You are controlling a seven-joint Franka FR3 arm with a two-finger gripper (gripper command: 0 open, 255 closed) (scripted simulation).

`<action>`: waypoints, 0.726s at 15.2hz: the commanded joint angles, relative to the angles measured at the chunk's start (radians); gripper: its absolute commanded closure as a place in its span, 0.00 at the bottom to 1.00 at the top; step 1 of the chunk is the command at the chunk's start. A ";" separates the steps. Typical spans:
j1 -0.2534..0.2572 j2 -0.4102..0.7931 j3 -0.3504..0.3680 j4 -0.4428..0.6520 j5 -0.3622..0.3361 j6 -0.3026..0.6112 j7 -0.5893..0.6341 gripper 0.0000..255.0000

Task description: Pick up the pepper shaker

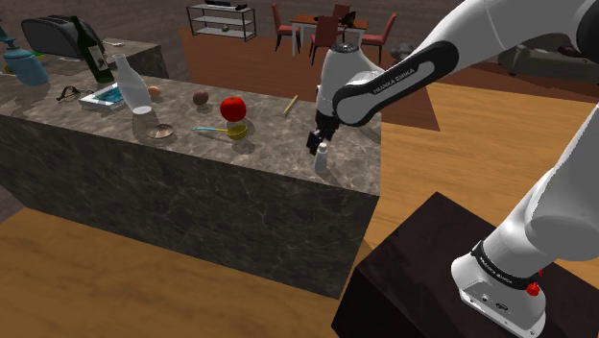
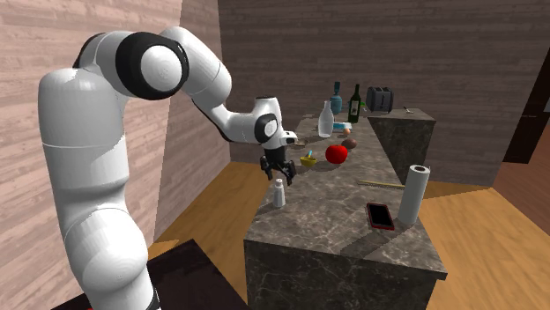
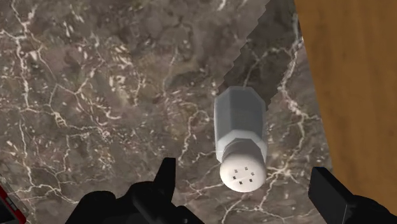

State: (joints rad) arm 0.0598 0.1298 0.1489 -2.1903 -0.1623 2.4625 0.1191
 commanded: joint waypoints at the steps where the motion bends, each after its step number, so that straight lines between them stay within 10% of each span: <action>1: 0.001 0.013 -0.001 -0.005 -0.006 0.018 0.006 0.00; 2: 0.001 0.013 -0.001 -0.005 -0.006 0.019 0.006 0.00; 3: 0.001 0.015 -0.001 -0.003 -0.006 0.017 0.006 1.00; 11: 0.001 0.016 -0.001 -0.002 -0.007 0.018 0.006 1.00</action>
State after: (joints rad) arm 0.0609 0.1451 0.1479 -2.1909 -0.1690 2.4811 0.1248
